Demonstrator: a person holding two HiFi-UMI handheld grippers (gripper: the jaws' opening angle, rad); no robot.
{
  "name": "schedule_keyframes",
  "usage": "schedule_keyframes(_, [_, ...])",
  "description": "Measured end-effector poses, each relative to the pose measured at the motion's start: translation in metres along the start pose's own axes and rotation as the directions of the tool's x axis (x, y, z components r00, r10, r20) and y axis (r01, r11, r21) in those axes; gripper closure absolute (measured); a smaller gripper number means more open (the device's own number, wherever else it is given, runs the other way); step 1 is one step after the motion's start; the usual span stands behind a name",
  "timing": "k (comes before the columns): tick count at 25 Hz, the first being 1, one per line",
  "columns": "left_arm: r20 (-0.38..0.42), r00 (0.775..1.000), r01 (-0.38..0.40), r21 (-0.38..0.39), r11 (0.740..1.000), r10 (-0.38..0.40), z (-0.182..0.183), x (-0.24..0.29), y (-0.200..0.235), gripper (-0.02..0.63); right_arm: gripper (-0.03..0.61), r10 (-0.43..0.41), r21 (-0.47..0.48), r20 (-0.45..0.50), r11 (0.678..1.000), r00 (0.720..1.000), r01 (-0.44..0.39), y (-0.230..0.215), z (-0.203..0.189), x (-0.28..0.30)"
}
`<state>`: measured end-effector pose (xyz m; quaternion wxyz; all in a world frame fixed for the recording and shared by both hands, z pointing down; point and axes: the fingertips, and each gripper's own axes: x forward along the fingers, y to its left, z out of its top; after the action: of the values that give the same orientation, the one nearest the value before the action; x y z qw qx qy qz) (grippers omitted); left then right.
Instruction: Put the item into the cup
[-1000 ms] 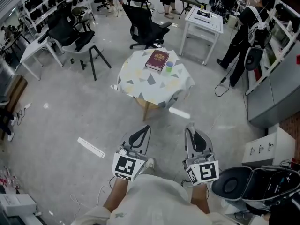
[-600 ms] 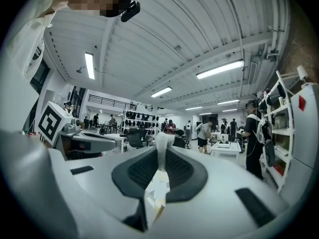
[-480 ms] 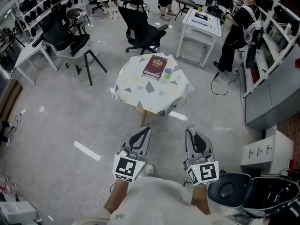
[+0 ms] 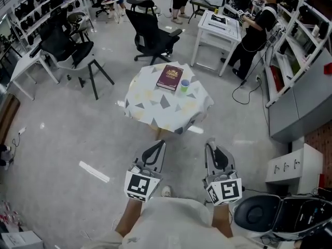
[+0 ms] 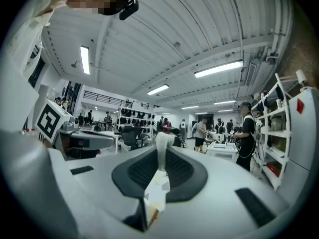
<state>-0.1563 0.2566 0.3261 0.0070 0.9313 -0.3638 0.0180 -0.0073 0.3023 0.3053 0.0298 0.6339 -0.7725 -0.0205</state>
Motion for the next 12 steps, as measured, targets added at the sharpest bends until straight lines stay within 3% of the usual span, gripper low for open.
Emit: schedule_keyframes(12, [0.050,0.998,-0.028,-0.010,1.000,0.029,0.006,0.009,0.021,0.603,0.541,0.004,-0.030,0.016,1.000,1.000,-0.003,-0.003,0.006,0.025])
